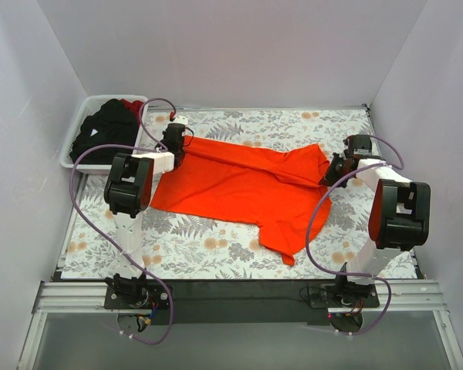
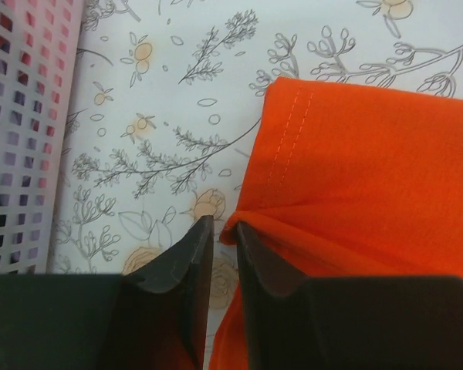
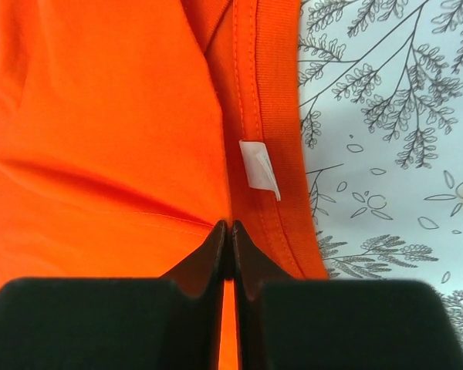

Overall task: Fold and stack the t-shirts
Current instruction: Fold the tshirt

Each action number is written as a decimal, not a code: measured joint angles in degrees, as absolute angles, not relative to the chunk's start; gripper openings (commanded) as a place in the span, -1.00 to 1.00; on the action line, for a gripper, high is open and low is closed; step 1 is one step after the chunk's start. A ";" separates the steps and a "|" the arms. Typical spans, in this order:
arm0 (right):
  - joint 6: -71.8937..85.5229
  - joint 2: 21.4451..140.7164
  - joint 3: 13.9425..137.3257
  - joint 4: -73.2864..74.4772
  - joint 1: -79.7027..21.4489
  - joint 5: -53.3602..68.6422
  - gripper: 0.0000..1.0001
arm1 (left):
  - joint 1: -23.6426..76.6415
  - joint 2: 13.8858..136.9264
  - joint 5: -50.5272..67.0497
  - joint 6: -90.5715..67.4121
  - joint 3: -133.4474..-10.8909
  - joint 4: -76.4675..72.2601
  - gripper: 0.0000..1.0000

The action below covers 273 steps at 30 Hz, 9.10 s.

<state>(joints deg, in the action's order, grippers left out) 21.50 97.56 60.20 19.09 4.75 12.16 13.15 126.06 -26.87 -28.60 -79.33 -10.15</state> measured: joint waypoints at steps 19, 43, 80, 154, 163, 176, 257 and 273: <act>20.82 97.17 66.67 12.53 7.86 16.75 -0.23 | 13.34 108.68 -25.39 -40.82 -77.21 -0.03 0.03; 23.40 79.24 39.31 11.77 7.68 20.32 -0.27 | 14.00 91.46 -21.21 -67.13 -49.45 17.65 -0.33; 16.78 74.26 45.15 21.04 -26.50 3.14 -0.15 | 14.35 79.31 -20.78 -68.77 -42.98 19.99 0.00; 23.73 73.17 31.42 15.14 -2.63 9.69 -0.46 | 17.06 86.32 -17.80 -68.71 -43.13 20.38 -0.82; 23.31 66.35 23.99 13.63 11.57 20.40 -0.46 | 16.99 83.55 -14.81 -75.48 -42.11 26.52 -0.85; 23.18 59.31 23.88 16.75 15.16 23.81 -0.31 | 16.99 71.20 -6.92 -83.61 -35.42 33.80 -0.47; 23.31 106.26 60.80 -4.03 8.32 31.55 -0.22 | 4.75 110.50 -11.73 -78.02 -70.89 13.50 -0.25; 21.65 106.26 60.18 -3.14 8.32 31.48 -0.23 | 4.67 111.31 -11.62 -77.76 -70.89 14.00 -0.95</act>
<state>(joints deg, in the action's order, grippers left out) 21.65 106.26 60.18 -3.14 8.32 31.48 4.67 111.31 -11.62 -77.76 -70.89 14.00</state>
